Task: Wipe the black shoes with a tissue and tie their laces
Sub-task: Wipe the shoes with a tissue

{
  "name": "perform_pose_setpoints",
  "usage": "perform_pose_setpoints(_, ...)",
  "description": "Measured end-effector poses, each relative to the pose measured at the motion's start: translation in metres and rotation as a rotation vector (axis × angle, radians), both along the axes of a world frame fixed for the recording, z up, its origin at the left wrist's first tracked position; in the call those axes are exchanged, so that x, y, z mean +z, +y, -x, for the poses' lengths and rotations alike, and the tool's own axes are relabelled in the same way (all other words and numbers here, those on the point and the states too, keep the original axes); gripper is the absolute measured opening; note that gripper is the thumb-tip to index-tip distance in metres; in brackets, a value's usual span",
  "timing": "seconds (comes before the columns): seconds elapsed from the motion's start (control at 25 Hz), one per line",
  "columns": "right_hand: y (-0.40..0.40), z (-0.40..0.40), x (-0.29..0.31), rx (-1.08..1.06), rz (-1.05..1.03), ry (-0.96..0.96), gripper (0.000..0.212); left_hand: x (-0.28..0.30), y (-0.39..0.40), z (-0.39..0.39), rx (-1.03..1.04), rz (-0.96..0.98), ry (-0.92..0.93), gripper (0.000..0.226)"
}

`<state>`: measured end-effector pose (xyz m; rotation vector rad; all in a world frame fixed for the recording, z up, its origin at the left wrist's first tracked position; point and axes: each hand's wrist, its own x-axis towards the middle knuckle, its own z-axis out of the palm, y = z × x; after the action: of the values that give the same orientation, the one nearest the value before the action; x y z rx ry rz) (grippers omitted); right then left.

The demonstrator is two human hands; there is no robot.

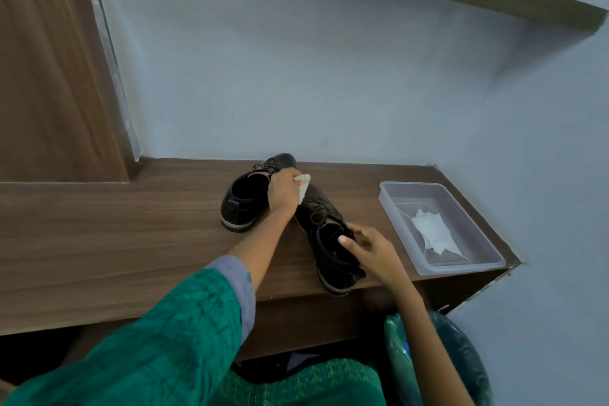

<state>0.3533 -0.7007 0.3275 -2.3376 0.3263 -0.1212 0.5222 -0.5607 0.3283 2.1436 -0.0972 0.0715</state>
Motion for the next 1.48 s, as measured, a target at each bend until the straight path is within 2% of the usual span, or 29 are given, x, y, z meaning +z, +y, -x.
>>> perform_pose_setpoints(0.16,-0.001,0.017,-0.006,0.13,-0.001,0.123,0.093,-0.003,-0.005,-0.005,-0.124,-0.236,0.023,0.026)
perform_pose_setpoints(0.28,-0.003,0.026,-0.013,0.211,-0.02,0.155,0.112,-0.01,0.001,0.001,-0.239,-0.211,0.043,0.024)
perform_pose_setpoints(0.4,0.001,0.03,-0.018,0.168,-0.044,0.097,0.11,-0.014,0.015,0.015,-0.37,-0.162,0.01,0.022)
perform_pose_setpoints(0.52,0.006,0.032,-0.019,0.148,-0.079,0.087,0.105,-0.015,0.035,0.018,-0.429,-0.078,-0.005,0.021)
perform_pose_setpoints(0.64,0.007,0.032,-0.021,0.136,-0.079,0.075,0.1,-0.013,0.041,0.018,-0.456,-0.077,-0.021,0.02)
perform_pose_setpoints(0.8,0.008,0.027,-0.026,0.098,-0.129,0.064,0.097,-0.02,0.021,0.016,-0.212,-0.132,-0.056,0.025)
perform_pose_setpoints(0.88,0.01,0.026,-0.027,0.085,-0.135,0.049,0.095,-0.022,0.013,0.023,-0.089,-0.097,-0.044,0.029)
perform_pose_setpoints(1.08,0.011,0.027,-0.028,0.074,-0.134,0.033,0.091,-0.03,0.012,0.059,0.184,0.304,0.167,0.03)
perform_pose_setpoints(1.2,0.013,0.028,-0.024,0.081,-0.1,0.041,0.091,-0.032,0.012,0.089,0.144,0.376,0.135,0.027)
perform_pose_setpoints(1.48,0.025,0.036,-0.014,0.083,-0.049,0.061,0.094,-0.038,0.026,0.153,-0.03,0.301,0.028,0.023)
